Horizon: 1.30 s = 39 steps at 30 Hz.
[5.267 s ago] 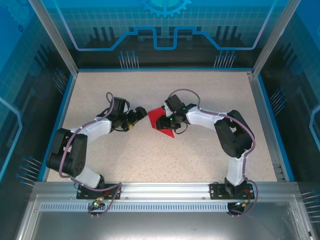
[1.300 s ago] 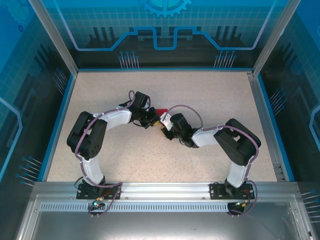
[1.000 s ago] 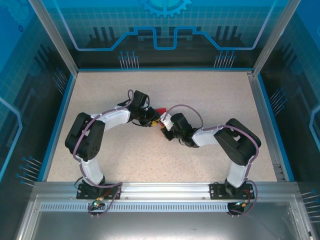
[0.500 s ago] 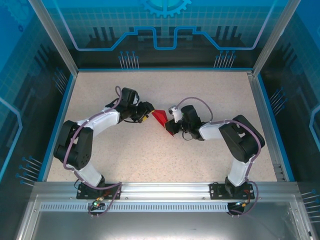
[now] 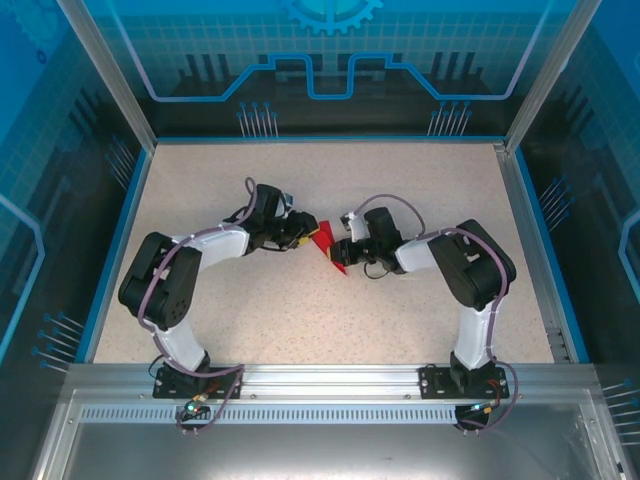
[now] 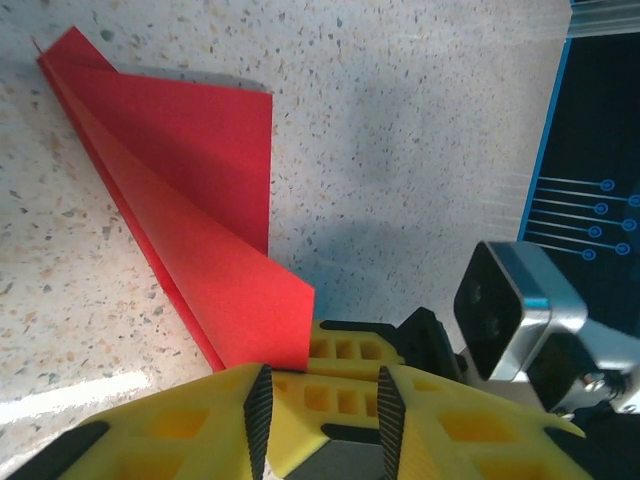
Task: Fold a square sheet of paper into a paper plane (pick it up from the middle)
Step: Fold the wing for the fifth time at the center of the table.
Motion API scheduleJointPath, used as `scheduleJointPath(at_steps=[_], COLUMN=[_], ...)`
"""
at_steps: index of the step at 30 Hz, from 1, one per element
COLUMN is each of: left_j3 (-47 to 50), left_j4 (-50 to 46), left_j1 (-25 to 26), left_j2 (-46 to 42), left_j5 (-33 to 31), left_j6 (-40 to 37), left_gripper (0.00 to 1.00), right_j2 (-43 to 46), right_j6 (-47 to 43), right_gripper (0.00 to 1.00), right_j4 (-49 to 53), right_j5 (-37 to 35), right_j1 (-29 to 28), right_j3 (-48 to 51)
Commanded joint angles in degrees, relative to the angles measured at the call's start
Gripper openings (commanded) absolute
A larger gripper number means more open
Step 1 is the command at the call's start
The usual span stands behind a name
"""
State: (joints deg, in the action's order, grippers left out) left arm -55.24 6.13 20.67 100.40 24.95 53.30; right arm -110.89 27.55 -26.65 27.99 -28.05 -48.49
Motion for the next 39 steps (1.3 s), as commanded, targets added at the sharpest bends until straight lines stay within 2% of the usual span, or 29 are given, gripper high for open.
scheduleJointPath(at_steps=[1, 28, 39], left_j3=[0.82, 0.25, -0.7], left_j4=[3.25, 7.38, 7.67], left_j1=[0.33, 1.72, 2.52], left_j2=[1.29, 6.04, 8.3], left_j5=[1.84, 3.61, 3.61], left_j6=[-2.28, -3.14, -3.68], left_gripper=[0.34, 0.32, 0.3], right_j2=[-1.51, -5.47, -5.83], right_j6=[3.48, 13.47, 14.91], right_gripper=[0.1, 0.1, 0.09], right_j4=[-0.81, -4.22, 1.69], right_j5=[2.84, 8.4, 8.09], right_j1=[1.5, 5.73, 6.34], right_j3=[-1.05, -0.8, -1.56])
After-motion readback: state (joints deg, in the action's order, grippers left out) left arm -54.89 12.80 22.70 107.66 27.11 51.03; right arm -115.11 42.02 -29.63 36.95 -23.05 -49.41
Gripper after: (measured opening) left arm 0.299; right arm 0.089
